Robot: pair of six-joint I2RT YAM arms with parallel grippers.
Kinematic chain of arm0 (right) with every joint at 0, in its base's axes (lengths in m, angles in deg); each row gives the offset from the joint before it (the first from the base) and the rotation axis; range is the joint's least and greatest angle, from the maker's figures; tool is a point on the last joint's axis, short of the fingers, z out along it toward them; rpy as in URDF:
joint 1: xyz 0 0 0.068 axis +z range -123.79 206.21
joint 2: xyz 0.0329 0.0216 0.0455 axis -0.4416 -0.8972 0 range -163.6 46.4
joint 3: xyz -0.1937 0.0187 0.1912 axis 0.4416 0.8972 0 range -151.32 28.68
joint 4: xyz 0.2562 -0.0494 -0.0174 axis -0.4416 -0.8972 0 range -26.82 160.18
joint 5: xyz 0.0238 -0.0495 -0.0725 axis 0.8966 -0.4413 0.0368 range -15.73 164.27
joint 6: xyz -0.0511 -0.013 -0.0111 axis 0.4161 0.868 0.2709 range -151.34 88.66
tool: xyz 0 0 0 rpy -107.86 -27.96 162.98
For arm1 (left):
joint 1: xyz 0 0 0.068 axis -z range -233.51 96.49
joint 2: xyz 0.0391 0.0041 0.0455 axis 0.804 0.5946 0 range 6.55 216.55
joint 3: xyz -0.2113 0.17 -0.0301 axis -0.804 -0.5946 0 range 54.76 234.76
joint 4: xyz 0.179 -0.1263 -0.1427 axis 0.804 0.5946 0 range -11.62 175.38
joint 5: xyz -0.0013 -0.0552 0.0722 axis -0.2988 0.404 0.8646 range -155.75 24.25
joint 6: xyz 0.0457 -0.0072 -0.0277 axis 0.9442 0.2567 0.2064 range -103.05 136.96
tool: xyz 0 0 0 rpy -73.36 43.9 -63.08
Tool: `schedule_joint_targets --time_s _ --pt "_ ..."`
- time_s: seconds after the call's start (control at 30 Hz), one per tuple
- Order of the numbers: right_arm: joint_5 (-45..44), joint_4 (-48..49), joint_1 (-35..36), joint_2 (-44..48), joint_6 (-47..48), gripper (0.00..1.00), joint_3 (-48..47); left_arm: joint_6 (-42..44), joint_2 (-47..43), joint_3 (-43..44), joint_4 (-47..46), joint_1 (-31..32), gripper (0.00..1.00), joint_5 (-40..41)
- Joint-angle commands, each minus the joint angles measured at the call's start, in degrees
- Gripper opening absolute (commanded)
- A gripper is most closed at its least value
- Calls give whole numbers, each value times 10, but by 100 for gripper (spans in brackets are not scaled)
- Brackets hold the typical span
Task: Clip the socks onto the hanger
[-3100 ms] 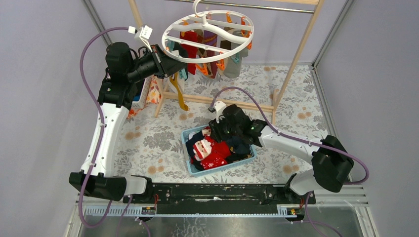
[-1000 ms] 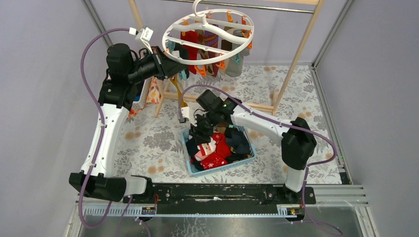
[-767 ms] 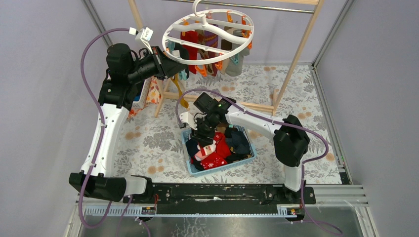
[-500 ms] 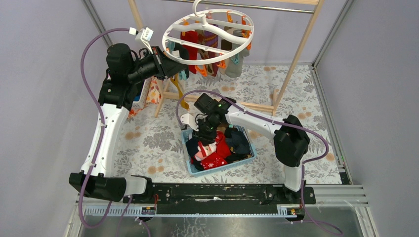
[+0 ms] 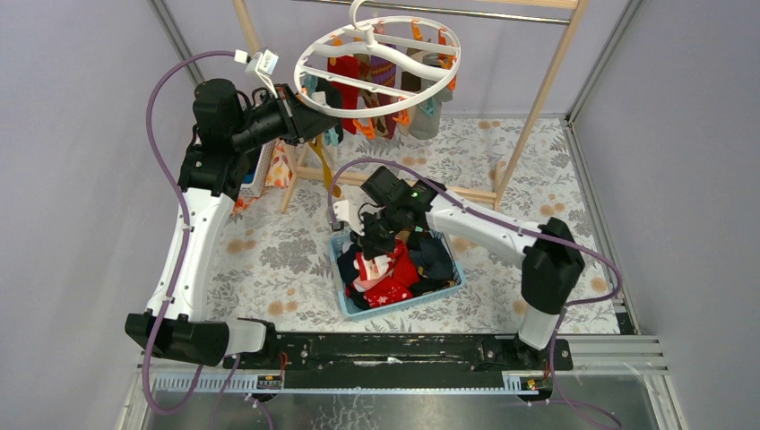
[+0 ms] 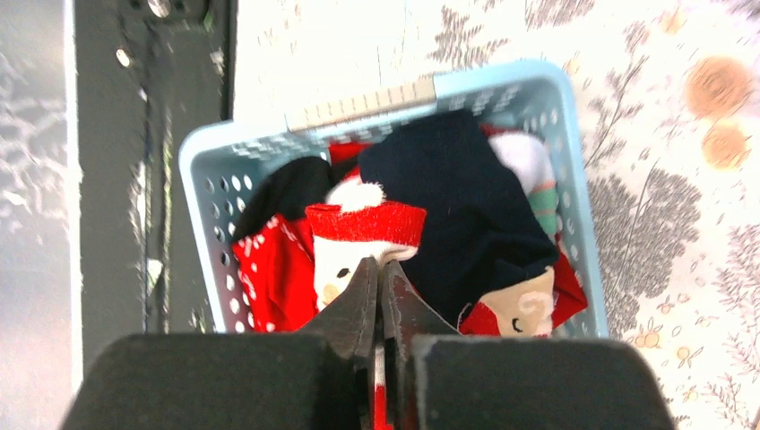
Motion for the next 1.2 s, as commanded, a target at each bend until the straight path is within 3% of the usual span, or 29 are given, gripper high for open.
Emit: schedule_joint_targets --time_s 0.0,0.13,0.33,0.63,0.77,1.17 --pt "66 147 -12 82 -101 0 46 7 -8 17 0 -4 0 -8" --pt "72 379 -33 169 -246 0 158 2 -10 15 -7 -4 0 -12" --pt "-64 781 -46 279 -474 0 374 -34 -16 -7 -50 -4 0 -36" --pt "-209 1245 -49 204 -699 0 485 -93 -21 -37 -121 -4 1 -73" --pt "-207 1321 -57 149 -737 0 444 -105 -23 -44 -132 -4 1 -80" --pt "-159 1349 -95 42 -836 0 314 -121 -19 -50 -152 -7 0 -101"
